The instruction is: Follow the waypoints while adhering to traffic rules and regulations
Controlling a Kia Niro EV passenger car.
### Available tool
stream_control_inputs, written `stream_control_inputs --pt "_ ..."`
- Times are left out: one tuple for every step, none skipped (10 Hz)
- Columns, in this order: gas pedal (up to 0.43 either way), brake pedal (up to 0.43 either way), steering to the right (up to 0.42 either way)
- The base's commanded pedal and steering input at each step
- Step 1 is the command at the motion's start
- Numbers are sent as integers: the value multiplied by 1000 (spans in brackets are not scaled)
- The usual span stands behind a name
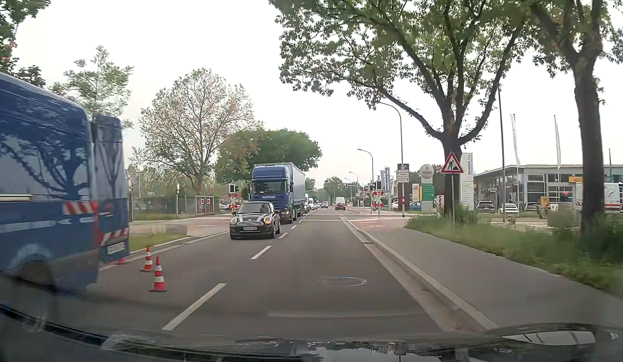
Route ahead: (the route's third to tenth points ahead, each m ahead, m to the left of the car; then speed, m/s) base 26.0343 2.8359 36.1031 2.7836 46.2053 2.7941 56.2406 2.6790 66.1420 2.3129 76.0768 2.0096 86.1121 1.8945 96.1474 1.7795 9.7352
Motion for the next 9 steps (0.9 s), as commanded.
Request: stream_control_inputs --pt "138 0 2" --pt "130 0 3" --pt "110 0 2" --pt "98 0 1" --pt "59 0 0" --pt "0 0 -1" --pt "0 0 -3" --pt "0 0 -3" --pt "0 0 -3"
